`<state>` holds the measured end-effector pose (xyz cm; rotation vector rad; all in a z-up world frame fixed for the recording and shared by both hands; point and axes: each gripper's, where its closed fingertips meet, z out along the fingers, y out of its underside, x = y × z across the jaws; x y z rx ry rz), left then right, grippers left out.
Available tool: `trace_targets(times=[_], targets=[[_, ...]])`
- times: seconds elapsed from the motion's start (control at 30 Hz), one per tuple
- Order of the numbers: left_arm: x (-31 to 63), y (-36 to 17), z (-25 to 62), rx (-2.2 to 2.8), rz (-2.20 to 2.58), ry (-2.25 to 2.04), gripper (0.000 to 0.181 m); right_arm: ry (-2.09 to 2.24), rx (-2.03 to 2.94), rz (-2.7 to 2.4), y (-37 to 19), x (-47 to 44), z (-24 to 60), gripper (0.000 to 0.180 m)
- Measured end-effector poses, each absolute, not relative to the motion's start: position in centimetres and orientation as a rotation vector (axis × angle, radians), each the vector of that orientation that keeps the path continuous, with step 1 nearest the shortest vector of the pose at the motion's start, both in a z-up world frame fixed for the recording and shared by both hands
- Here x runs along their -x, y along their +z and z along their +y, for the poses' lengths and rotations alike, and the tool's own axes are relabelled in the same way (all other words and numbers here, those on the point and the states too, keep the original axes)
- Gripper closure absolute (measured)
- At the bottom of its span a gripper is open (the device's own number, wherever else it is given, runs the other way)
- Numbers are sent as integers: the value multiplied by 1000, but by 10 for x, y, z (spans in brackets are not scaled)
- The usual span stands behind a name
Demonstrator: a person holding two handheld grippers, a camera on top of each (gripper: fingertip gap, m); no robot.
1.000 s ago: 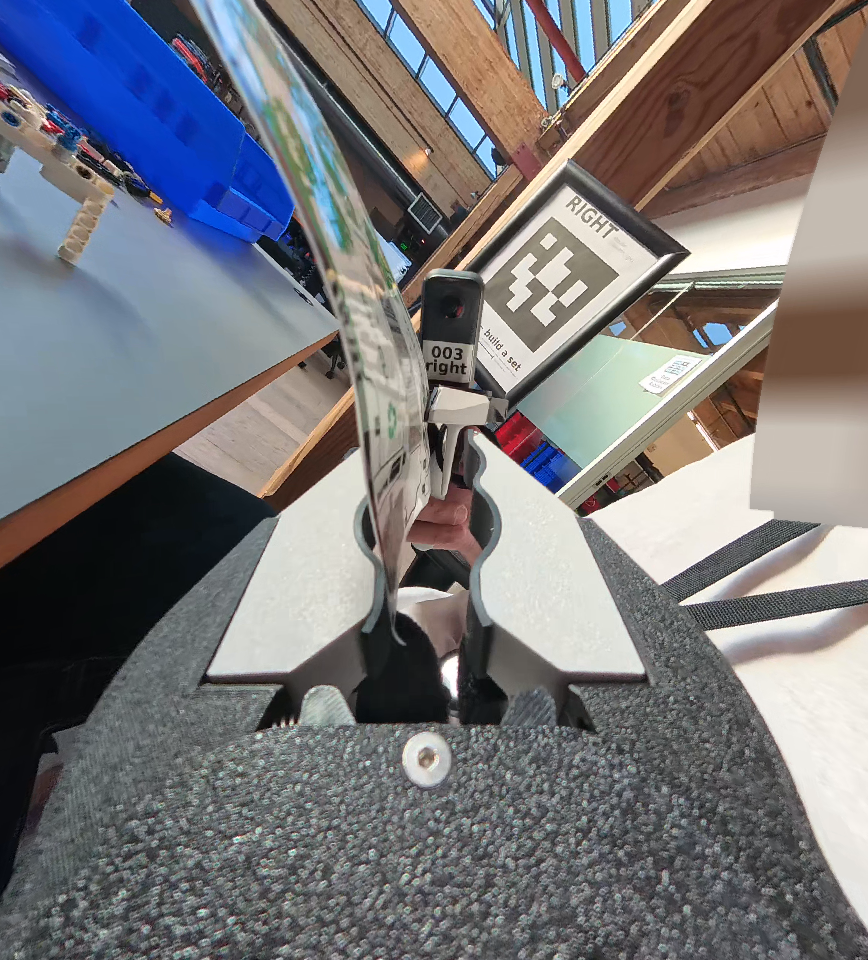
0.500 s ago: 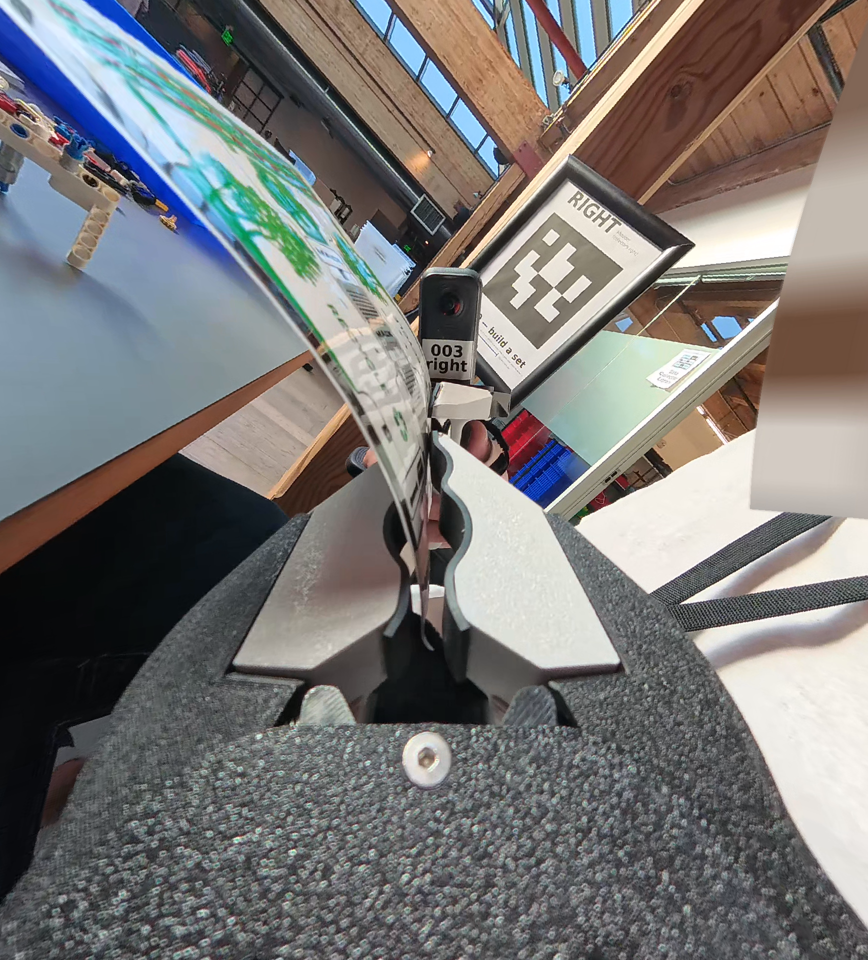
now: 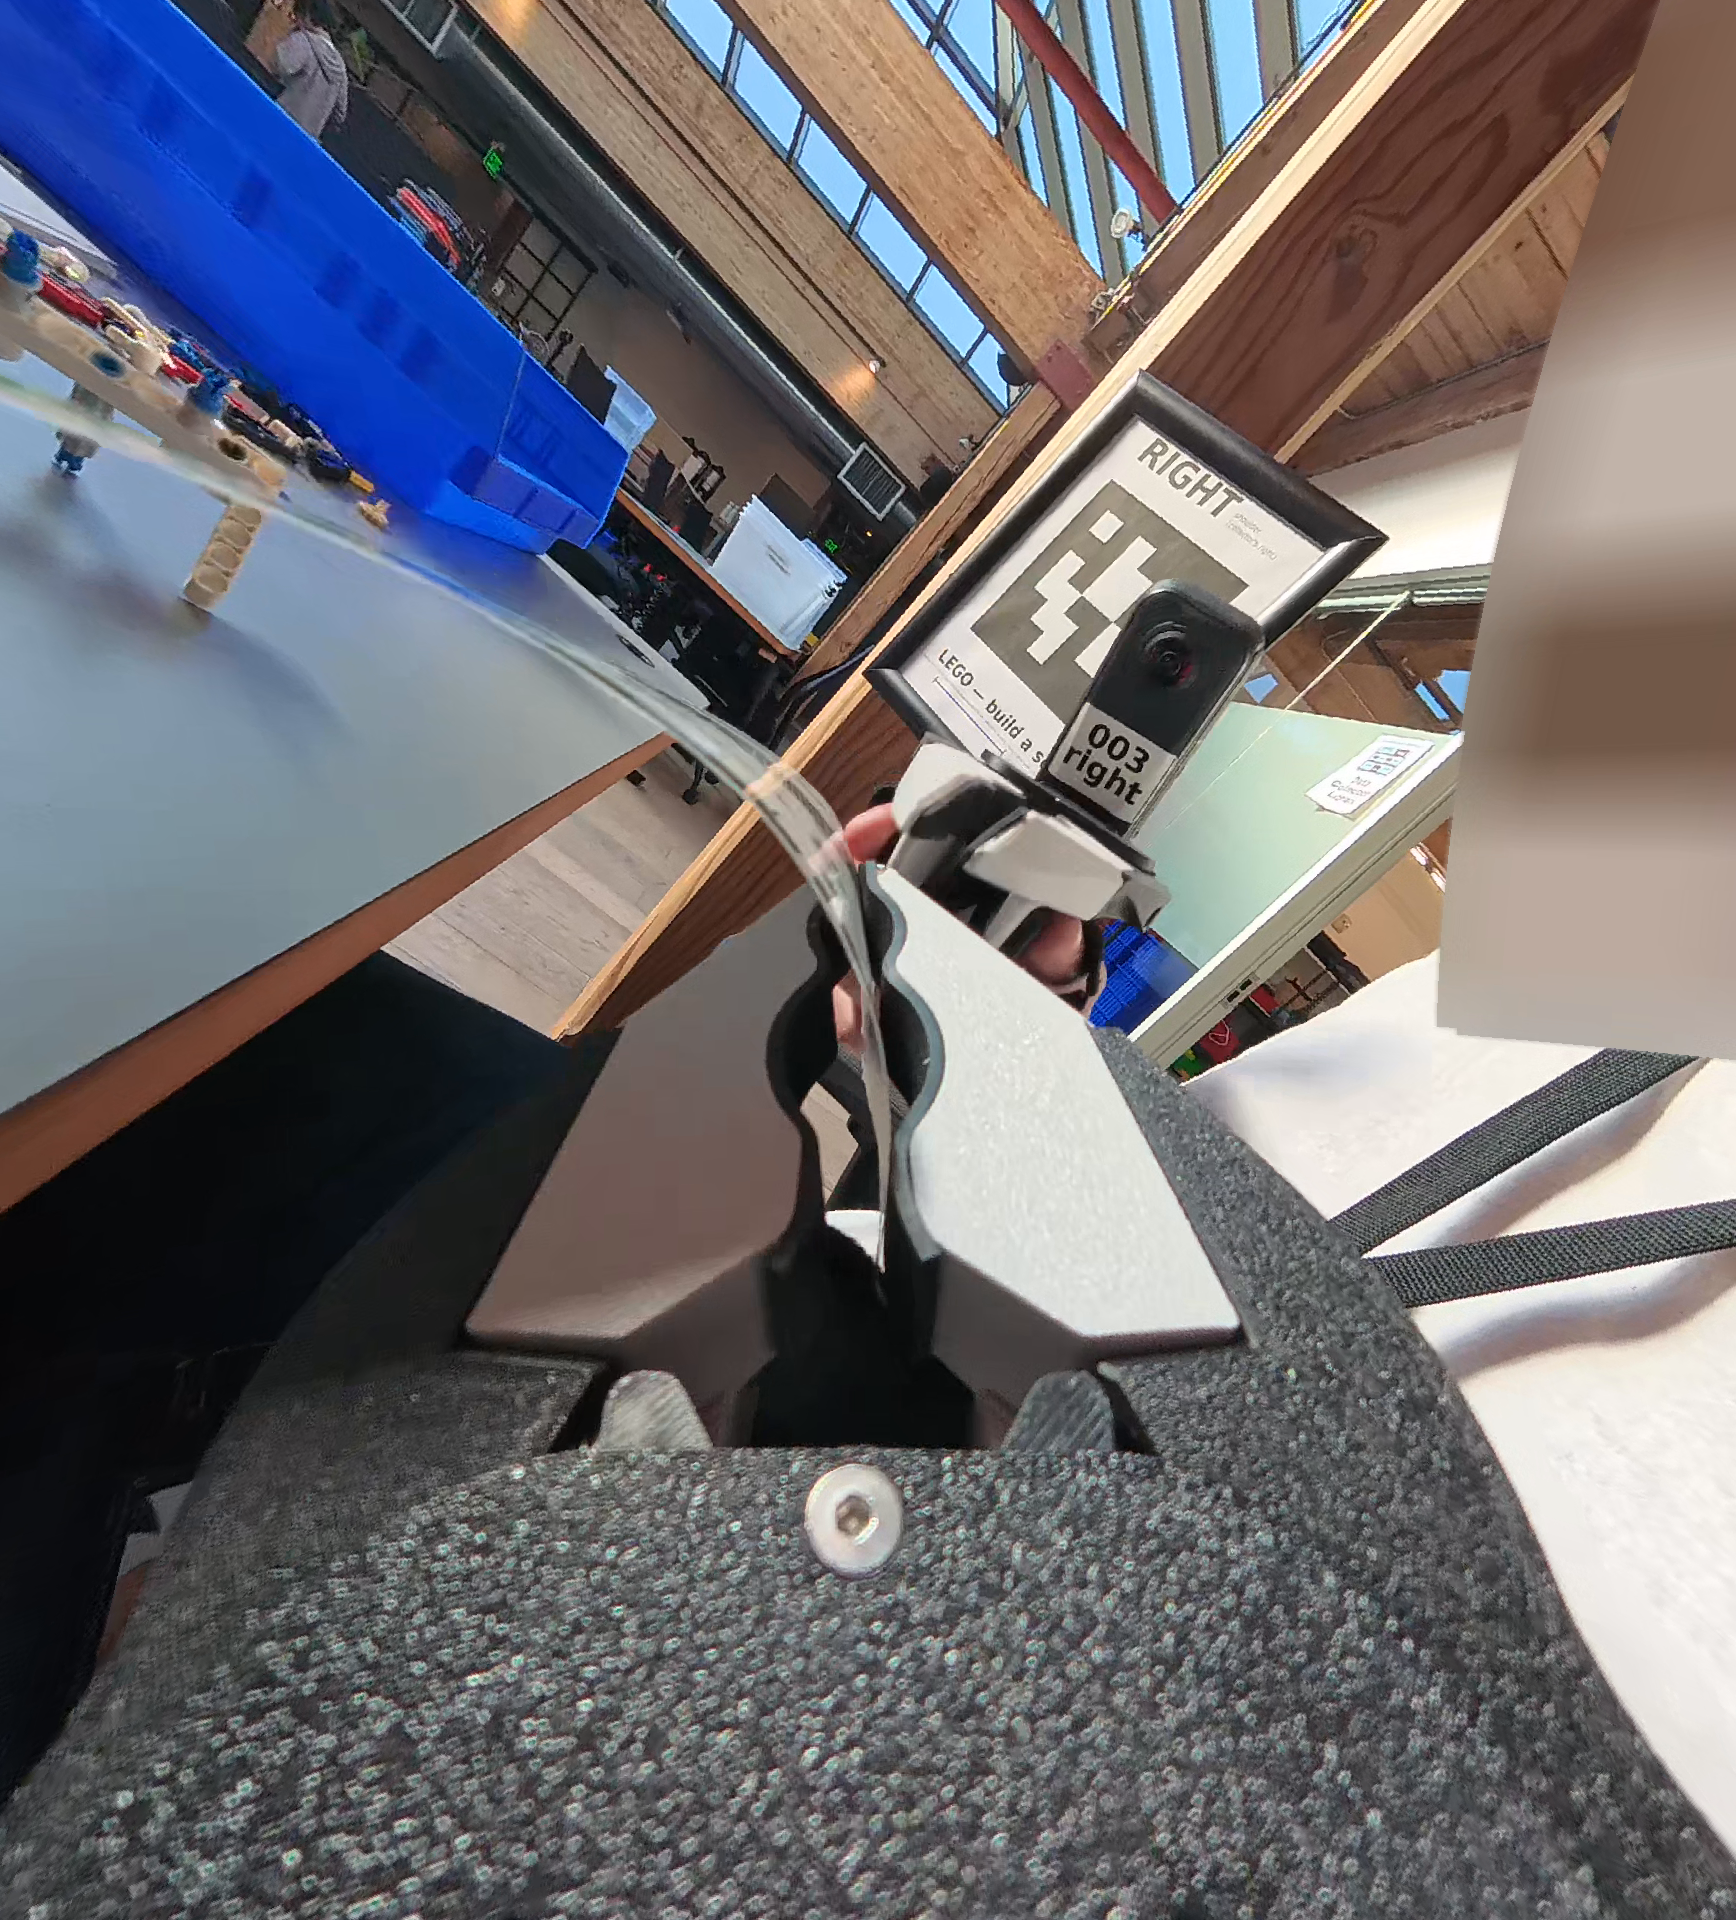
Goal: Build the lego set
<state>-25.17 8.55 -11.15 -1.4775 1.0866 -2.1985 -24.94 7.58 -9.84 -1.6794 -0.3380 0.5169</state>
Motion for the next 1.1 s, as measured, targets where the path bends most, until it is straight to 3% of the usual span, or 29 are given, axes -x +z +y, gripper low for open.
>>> trace_targets(times=[0.23, 0.6, 1.1], targets=[[260, -98, 69, 1345, 1170, -2246, 181, 612, 1688, -386, -108, 262, 75, 164], [270, -83, 49, 1190, 1272, -2311, 181, 1182, 1520, -279, -85, 272, 56, 175], [271, -80, 43, 1160, 1291, -2328, 181, 1205, 1514, -308, -85, 276, 52, 172]])
